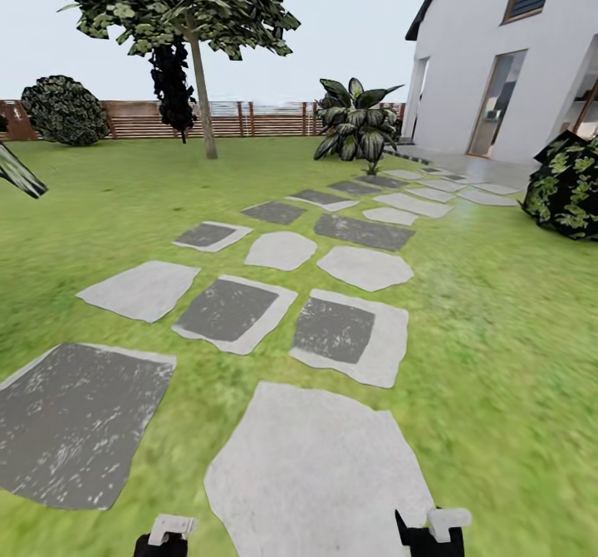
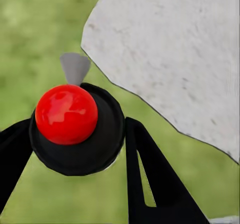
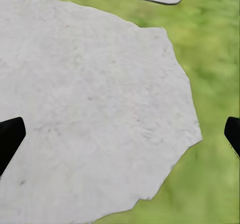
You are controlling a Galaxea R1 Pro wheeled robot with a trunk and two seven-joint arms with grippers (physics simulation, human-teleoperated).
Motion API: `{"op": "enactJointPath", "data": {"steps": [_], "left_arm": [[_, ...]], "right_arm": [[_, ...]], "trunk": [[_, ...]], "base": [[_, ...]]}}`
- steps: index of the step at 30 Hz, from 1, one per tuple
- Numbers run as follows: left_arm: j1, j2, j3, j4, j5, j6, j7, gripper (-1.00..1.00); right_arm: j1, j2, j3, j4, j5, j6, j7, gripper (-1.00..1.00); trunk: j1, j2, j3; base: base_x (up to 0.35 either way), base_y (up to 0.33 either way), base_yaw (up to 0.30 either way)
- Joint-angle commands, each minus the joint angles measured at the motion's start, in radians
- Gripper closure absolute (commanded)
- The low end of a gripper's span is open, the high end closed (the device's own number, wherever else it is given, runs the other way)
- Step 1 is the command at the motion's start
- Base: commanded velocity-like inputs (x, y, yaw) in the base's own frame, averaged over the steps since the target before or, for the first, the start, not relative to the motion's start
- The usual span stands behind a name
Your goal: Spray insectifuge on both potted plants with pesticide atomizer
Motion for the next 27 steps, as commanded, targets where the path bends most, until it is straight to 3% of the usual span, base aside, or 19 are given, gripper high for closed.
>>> {"op": "enactJointPath", "data": {"steps": [1,27], "left_arm": [[-0.001,0.0,0.009,0.001,-0.01,-0.003,-0.003,1.0],[-0.001,0.0,0.009,0.001,-0.01,-0.003,-0.003,1.0]], "right_arm": [[-0.001,0.0,0.002,0.001,-0.01,-0.003,0.01,-1.0],[-0.001,-0.001,0.002,0.001,-0.009,-0.003,0.007,-1.0]], "trunk": [[0.0,0.0,-0.001],[0.0,0.0,-0.001]], "base": [[0.338,0.0,0.0],[0.338,0.0,0.0]]}}
